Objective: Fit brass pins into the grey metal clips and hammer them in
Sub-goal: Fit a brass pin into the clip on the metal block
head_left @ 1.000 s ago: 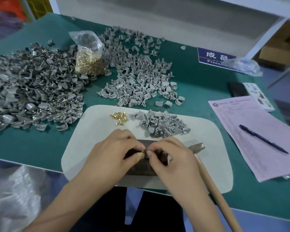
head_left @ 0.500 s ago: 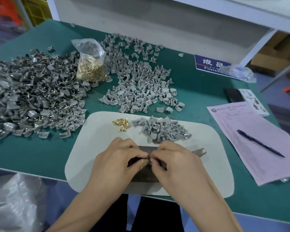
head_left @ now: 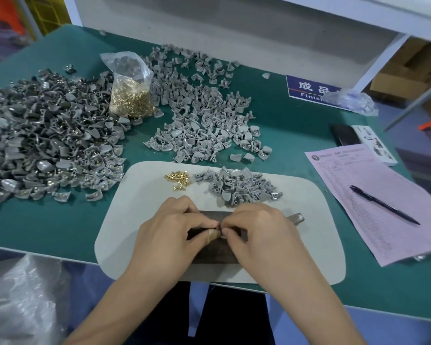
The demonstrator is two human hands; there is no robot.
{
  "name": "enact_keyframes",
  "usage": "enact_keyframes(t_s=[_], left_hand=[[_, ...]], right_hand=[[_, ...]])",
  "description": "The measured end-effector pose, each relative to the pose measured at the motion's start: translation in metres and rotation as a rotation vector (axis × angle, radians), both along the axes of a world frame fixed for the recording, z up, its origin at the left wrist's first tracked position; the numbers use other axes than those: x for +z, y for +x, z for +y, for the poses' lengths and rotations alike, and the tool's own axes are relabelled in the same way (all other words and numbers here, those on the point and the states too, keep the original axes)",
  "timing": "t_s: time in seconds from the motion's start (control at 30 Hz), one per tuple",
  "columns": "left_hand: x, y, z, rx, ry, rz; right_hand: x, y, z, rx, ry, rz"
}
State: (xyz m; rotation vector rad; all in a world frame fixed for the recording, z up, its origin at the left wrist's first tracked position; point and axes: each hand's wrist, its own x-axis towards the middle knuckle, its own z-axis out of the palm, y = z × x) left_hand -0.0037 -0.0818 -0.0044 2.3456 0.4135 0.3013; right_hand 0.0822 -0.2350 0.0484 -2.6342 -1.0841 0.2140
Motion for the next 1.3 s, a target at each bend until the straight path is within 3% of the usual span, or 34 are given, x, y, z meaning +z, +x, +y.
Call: enact_keyframes(t_s=[0.17, 0.37, 0.73, 0.83, 0.97, 1.13, 1.2, 1.3], left_hand=[[0.002, -0.001, 0.0, -0.007, -0.001, 0.019], [0.003, -0.002, -0.001, -0.013, -0.006, 0.022], [0.003, 0.0, 0.003, -0.032, 0.033, 0.009], [0.003, -0.001, 0.003, -0.034, 0.041, 0.001], [0.003, -0.004, 0.0, -0.041, 0.082, -0.02], [0.001, -0.01, -0.001, -0.046, 0.162, -0.033], [0.001, -0.01, -0.003, -0.038, 0.156, -0.035], [0.0, -0.007, -0.004, -0.036, 0.154, -0.039]], right_hand=[[-0.006, 0.0, 0.0, -0.036, 0.04, 0.004], [-0.012, 0.006, -0.001, -0.086, 0.249, 0.182], [-0.023, 0.01, -0.014, -0.058, 0.341, 0.164], [-0.035, 0.017, -0.047, -0.298, 0.485, 0.125], [-0.063, 0.012, -0.104, -0.604, 0.207, -0.019], [-0.069, 0.0, -0.12, -0.568, 0.051, -0.003], [-0.063, 0.0, -0.121, -0.553, 0.075, -0.028], [-0.05, -0.001, -0.115, -0.481, 0.338, 0.113]])
